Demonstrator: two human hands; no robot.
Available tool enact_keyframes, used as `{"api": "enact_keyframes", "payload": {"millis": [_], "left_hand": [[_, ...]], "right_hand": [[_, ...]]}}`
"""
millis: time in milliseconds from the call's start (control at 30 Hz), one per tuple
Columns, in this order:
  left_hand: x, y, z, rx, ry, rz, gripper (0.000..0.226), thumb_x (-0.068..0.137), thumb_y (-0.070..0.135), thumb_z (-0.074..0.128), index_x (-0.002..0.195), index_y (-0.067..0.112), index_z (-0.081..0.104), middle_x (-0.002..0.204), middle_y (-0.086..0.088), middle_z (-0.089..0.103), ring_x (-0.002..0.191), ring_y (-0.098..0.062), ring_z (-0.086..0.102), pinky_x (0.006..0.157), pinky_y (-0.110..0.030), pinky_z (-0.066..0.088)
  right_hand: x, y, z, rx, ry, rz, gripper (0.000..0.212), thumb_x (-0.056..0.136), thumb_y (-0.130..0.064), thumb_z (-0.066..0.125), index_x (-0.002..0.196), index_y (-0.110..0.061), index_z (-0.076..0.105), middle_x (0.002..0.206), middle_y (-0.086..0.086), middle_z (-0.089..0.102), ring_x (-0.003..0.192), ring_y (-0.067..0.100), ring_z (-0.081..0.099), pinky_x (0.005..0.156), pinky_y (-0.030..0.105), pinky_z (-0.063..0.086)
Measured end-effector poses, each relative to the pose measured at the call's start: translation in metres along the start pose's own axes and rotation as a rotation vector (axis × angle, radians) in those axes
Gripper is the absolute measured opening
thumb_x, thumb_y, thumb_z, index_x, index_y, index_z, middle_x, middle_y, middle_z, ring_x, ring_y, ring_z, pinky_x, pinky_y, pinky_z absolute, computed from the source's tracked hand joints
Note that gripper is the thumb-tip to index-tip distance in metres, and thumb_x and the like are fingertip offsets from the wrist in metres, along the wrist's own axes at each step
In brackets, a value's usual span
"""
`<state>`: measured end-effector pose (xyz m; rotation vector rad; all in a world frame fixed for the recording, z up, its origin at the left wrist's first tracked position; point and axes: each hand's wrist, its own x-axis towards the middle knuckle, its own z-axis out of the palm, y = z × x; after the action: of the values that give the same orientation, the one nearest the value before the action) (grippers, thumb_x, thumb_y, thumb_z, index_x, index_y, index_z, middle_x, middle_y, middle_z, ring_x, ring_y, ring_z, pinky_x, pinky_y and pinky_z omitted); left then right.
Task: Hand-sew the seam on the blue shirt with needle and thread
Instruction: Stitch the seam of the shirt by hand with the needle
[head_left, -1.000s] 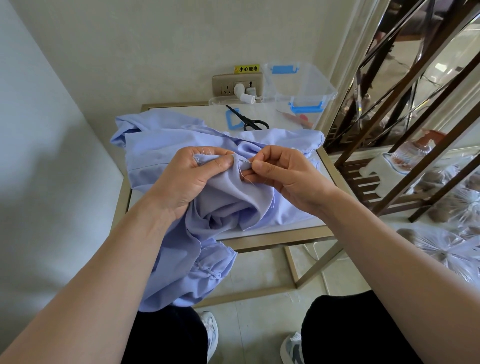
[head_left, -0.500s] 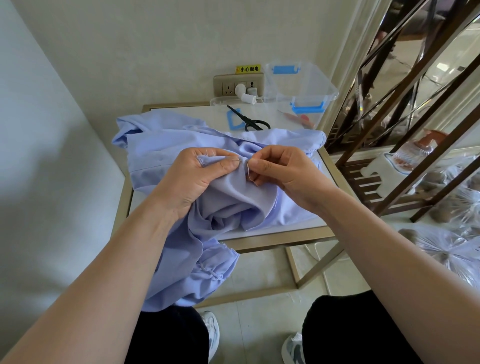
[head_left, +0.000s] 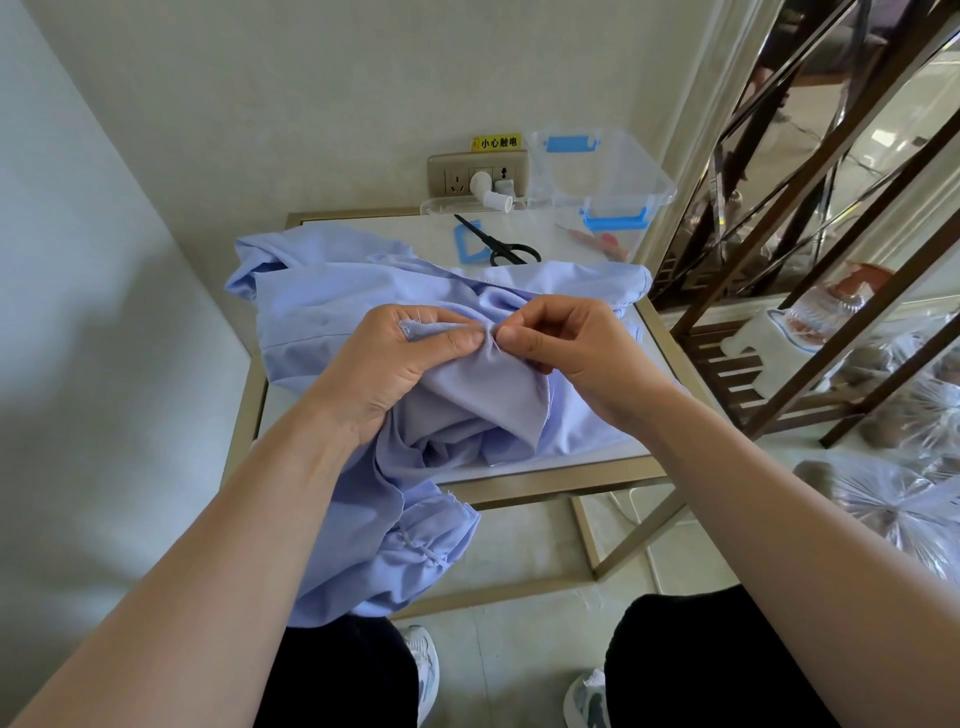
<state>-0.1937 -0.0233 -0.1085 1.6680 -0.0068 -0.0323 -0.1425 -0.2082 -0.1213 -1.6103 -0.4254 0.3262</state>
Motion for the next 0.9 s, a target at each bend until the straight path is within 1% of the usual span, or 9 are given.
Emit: {"api": "enact_keyframes", "payload": {"millis": [133, 233, 300, 367, 433, 633, 733, 800, 900], "left_hand": [[-0.002, 0.002, 0.002, 0.009, 0.007, 0.012, 0.029, 0.089, 0.009, 0.066, 0.069, 0.026, 0.078, 0.075, 0.004, 0.073, 0.073, -0.005, 0.064, 0.070, -0.015, 0.049], [-0.001, 0.003, 0.005, 0.031, 0.071, 0.012, 0.022, 0.087, 0.011, 0.068, 0.070, 0.023, 0.076, 0.072, 0.004, 0.071, 0.070, -0.003, 0.062, 0.067, -0.013, 0.047], [-0.001, 0.004, 0.006, 0.035, 0.060, 0.006, 0.017, 0.085, 0.009, 0.070, 0.073, 0.019, 0.075, 0.071, 0.004, 0.071, 0.070, -0.004, 0.061, 0.067, -0.013, 0.046], [-0.001, 0.003, 0.007, 0.019, 0.026, 0.006, 0.017, 0.084, 0.007, 0.071, 0.072, 0.018, 0.075, 0.070, 0.004, 0.071, 0.069, -0.004, 0.062, 0.067, -0.013, 0.047], [-0.001, 0.002, 0.007, 0.010, 0.026, 0.003, 0.018, 0.083, 0.007, 0.071, 0.069, 0.019, 0.074, 0.069, 0.006, 0.070, 0.068, -0.004, 0.062, 0.065, -0.014, 0.047], [0.001, -0.001, 0.003, 0.112, 0.120, -0.004, 0.030, 0.086, 0.013, 0.070, 0.058, 0.026, 0.071, 0.058, 0.012, 0.063, 0.058, 0.002, 0.056, 0.056, -0.010, 0.042], [0.007, -0.007, -0.003, 0.031, 0.217, -0.056, 0.015, 0.085, 0.014, 0.071, 0.070, 0.018, 0.073, 0.068, 0.006, 0.069, 0.067, -0.005, 0.061, 0.066, -0.019, 0.047], [0.008, -0.008, -0.006, -0.021, 0.223, -0.070, 0.005, 0.079, 0.017, 0.073, 0.075, 0.015, 0.074, 0.076, -0.001, 0.070, 0.072, -0.010, 0.061, 0.071, -0.024, 0.049], [0.010, -0.011, -0.006, -0.003, 0.268, -0.071, 0.010, 0.083, 0.012, 0.073, 0.074, 0.016, 0.073, 0.067, 0.006, 0.070, 0.065, -0.004, 0.061, 0.063, -0.016, 0.049]], "right_hand": [[-0.001, 0.000, 0.001, -0.131, 0.066, -0.060, 0.011, 0.081, -0.017, 0.079, 0.081, -0.026, 0.072, 0.081, -0.004, 0.067, 0.072, 0.011, 0.055, 0.069, 0.020, 0.044], [-0.002, -0.002, 0.003, -0.293, 0.143, -0.222, 0.014, 0.082, -0.018, 0.079, 0.089, -0.026, 0.071, 0.098, -0.008, 0.056, 0.071, 0.003, 0.049, 0.071, 0.012, 0.039], [-0.004, -0.003, 0.007, -0.413, 0.153, -0.332, 0.010, 0.081, -0.019, 0.079, 0.086, -0.025, 0.072, 0.107, -0.004, 0.052, 0.083, 0.002, 0.050, 0.079, 0.010, 0.037], [-0.004, -0.001, 0.009, -0.483, 0.152, -0.405, 0.006, 0.082, -0.022, 0.077, 0.083, -0.024, 0.073, 0.110, -0.004, 0.051, 0.095, 0.007, 0.052, 0.088, 0.017, 0.040], [-0.003, 0.001, 0.010, -0.550, 0.160, -0.472, 0.005, 0.084, -0.024, 0.074, 0.083, -0.027, 0.070, 0.111, -0.005, 0.050, 0.102, 0.009, 0.052, 0.096, 0.033, 0.038], [-0.009, -0.004, 0.023, -0.615, 0.147, -0.658, 0.005, 0.090, -0.024, 0.066, 0.087, -0.022, 0.069, 0.109, -0.008, 0.050, 0.110, 0.012, 0.050, 0.095, 0.034, 0.029], [-0.011, -0.011, 0.020, -0.304, -0.070, -0.475, 0.009, 0.096, -0.009, 0.058, 0.092, -0.017, 0.058, 0.090, -0.001, 0.065, 0.093, 0.010, 0.061, 0.093, 0.034, 0.045], [-0.012, -0.015, 0.013, -0.042, -0.281, -0.217, 0.007, 0.099, -0.006, 0.049, 0.093, -0.010, 0.052, 0.073, 0.003, 0.065, 0.075, 0.015, 0.064, 0.083, 0.032, 0.053], [-0.015, -0.022, 0.000, 0.096, -0.745, 0.249, 0.007, 0.099, -0.008, 0.044, 0.093, -0.006, 0.048, 0.058, 0.001, 0.052, 0.052, 0.015, 0.054, 0.065, 0.034, 0.057]]}}
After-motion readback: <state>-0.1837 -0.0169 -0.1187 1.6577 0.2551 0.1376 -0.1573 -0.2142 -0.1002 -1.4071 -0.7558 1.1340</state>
